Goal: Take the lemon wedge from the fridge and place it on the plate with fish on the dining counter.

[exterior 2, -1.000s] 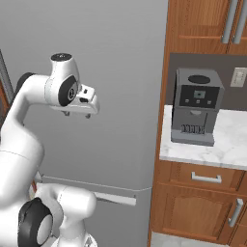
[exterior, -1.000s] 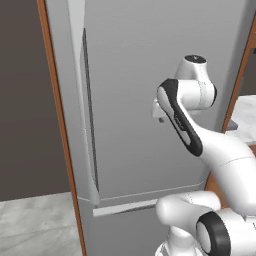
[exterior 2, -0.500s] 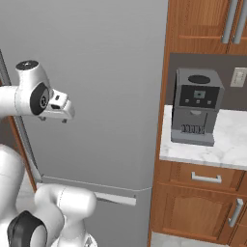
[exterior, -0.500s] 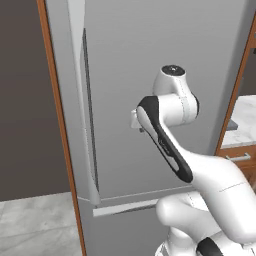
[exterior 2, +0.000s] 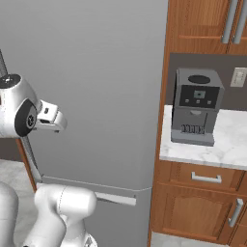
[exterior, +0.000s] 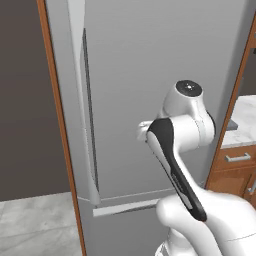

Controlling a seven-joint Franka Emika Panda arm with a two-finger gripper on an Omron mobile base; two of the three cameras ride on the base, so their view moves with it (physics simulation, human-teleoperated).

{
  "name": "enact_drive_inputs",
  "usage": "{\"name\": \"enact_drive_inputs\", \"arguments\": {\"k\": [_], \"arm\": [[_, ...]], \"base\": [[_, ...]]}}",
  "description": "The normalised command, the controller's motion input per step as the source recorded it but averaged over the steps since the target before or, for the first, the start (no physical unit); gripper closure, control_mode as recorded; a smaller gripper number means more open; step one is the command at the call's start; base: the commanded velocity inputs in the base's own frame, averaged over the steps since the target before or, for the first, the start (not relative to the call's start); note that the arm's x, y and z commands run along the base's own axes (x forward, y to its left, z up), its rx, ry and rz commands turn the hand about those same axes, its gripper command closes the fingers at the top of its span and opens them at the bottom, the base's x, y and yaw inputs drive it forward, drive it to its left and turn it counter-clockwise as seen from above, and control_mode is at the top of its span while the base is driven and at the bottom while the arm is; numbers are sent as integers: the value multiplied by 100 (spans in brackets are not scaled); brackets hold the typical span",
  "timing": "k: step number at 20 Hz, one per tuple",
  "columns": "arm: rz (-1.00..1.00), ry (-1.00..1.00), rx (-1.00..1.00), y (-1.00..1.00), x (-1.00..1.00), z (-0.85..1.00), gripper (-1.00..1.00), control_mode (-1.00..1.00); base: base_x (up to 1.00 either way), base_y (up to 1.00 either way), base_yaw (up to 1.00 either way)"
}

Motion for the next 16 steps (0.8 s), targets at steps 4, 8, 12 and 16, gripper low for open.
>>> {"name": "enact_drive_inputs", "arguments": {"k": [4,8,12,16], "arm": [[0,0,0,0,0,0,-100,-100],[0,0,0,0,0,0,-100,-100],[0,-3,0,6,-6,0,-100,-100],[0,0,0,0,0,0,-100,100]], "base": [[0,0,0],[0,0,0],[0,0,0],[-12,67,0]]}}
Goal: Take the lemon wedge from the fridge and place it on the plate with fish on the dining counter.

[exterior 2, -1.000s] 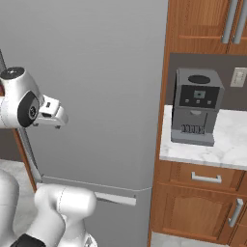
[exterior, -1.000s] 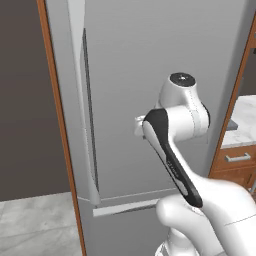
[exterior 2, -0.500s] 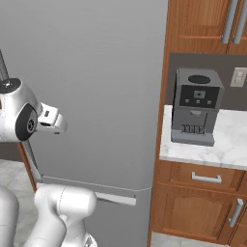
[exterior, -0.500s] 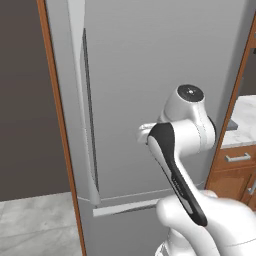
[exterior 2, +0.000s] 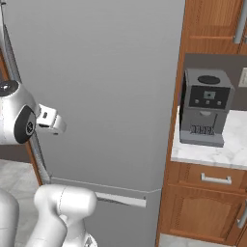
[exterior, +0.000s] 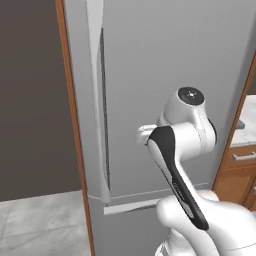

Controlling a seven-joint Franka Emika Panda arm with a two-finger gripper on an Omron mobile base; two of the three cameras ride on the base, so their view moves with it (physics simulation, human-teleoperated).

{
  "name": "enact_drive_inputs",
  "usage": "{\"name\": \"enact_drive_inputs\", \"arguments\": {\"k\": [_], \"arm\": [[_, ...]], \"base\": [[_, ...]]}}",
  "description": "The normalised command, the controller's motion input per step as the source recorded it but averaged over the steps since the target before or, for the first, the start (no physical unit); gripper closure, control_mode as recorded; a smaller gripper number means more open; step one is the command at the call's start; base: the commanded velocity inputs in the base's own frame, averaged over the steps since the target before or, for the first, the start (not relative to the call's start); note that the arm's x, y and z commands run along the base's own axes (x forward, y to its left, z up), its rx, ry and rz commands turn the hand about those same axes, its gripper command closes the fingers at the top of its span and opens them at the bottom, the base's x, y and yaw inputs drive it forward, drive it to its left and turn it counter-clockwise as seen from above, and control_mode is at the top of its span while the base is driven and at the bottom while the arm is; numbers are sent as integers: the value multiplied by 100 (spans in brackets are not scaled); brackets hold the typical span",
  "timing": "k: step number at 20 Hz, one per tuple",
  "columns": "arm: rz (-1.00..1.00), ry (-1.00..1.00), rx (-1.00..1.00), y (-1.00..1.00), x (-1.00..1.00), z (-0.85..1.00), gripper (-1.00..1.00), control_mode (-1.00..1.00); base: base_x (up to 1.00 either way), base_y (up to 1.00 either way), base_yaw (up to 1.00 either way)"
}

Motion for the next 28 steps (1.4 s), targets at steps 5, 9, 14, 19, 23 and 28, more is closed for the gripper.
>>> {"name": "enact_drive_inputs", "arguments": {"k": [5,9,14,19,23,28], "arm": [[0,0,0,0,0,0,-100,100],[0,0,0,0,0,0,-100,100],[0,0,0,0,0,0,-100,100],[0,0,0,0,0,0,-100,100],[0,0,0,0,0,0,-100,100],[0,-7,0,0,-21,1,-100,-100]], "base": [[-4,68,0],[-77,23,0],[-68,19,0],[-41,8,0],[-38,1,0],[-29,0,0]]}}
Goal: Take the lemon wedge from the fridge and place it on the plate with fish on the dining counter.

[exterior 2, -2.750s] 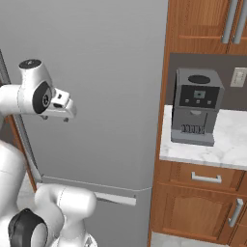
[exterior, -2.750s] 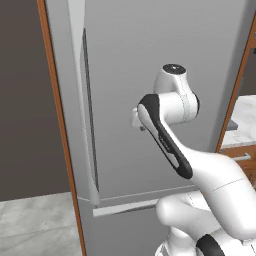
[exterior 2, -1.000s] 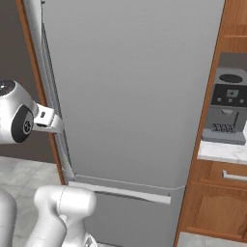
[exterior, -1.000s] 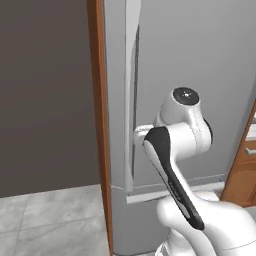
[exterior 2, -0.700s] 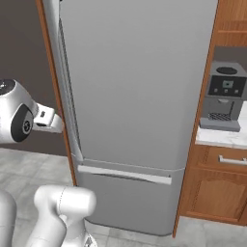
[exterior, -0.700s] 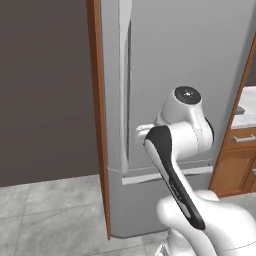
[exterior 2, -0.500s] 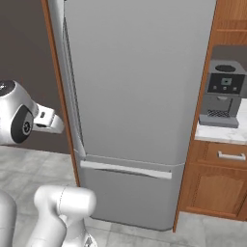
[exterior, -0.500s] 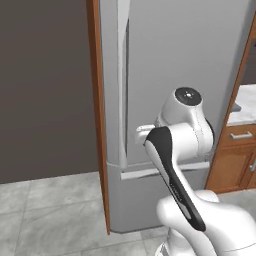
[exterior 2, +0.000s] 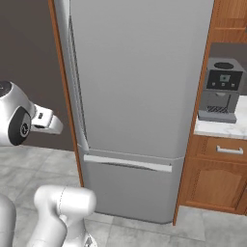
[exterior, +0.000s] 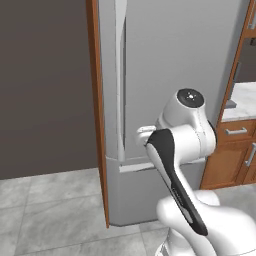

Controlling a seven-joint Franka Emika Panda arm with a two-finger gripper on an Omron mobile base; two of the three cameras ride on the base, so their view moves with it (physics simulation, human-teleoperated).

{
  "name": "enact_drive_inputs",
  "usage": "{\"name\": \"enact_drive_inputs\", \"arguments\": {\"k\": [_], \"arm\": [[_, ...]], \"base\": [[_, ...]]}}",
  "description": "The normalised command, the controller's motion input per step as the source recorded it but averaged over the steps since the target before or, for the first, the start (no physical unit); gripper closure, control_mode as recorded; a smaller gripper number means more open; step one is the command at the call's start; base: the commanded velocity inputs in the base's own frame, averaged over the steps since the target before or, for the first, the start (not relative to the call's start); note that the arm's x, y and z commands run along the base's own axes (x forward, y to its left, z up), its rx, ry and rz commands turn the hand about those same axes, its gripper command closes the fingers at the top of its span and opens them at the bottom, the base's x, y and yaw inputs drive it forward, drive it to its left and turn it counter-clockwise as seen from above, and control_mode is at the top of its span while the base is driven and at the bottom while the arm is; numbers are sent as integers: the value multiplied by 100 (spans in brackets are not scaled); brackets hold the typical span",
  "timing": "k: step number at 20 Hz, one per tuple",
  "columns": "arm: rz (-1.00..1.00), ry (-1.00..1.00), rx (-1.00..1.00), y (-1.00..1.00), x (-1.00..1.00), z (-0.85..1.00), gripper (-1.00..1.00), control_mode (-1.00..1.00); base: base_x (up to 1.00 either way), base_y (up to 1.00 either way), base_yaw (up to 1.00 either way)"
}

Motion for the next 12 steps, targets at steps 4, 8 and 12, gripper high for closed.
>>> {"name": "enact_drive_inputs", "arguments": {"k": [4,8,12], "arm": [[0,-16,0,0,-42,7,-100,-100],[0,-16,0,0,-18,6,-100,-100],[1,-29,0,1,14,16,-100,-100]], "base": [[0,0,0],[0,0,0],[0,0,0]]}}
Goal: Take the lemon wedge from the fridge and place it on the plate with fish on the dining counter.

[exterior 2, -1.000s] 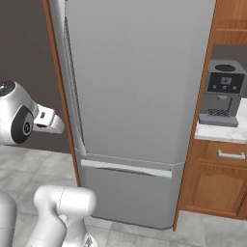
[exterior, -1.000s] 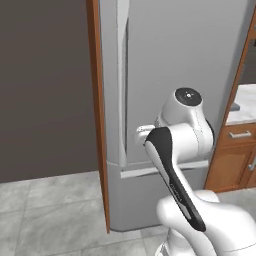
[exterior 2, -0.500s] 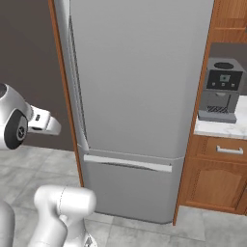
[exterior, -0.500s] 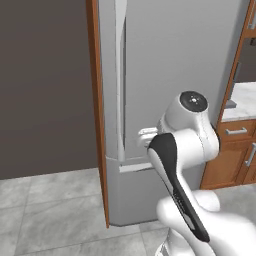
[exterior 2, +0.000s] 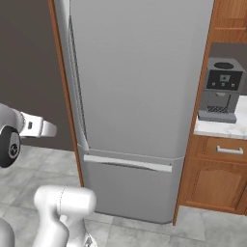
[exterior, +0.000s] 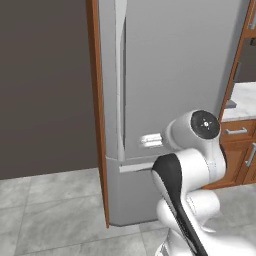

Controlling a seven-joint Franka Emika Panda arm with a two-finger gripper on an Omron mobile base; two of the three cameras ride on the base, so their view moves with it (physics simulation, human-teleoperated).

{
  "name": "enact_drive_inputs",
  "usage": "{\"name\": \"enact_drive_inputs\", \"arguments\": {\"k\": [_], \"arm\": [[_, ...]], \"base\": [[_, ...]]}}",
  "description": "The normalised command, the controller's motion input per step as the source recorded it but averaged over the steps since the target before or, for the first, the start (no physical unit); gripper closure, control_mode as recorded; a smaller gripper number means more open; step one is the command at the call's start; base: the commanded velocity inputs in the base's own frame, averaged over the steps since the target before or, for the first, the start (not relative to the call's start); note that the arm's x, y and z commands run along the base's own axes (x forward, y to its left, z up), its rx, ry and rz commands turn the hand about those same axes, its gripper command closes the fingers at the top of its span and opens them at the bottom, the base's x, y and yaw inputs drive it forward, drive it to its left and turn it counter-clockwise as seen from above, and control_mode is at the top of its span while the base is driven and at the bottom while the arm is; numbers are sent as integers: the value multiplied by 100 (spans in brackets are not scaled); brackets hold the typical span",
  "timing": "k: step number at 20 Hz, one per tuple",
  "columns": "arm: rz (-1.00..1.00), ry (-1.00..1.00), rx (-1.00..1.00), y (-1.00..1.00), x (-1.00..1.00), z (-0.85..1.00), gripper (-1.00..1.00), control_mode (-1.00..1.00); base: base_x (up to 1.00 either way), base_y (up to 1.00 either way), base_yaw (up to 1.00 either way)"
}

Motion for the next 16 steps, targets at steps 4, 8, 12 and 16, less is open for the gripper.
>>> {"name": "enact_drive_inputs", "arguments": {"k": [4,8,12,16], "arm": [[0,-25,0,2,51,36,-100,-100],[0,-10,0,0,62,43,-100,-100],[0,0,0,5,91,23,-100,-100],[0,0,0,33,95,9,-100,-100]], "base": [[0,0,0],[0,0,0],[0,0,0],[0,0,0]]}}
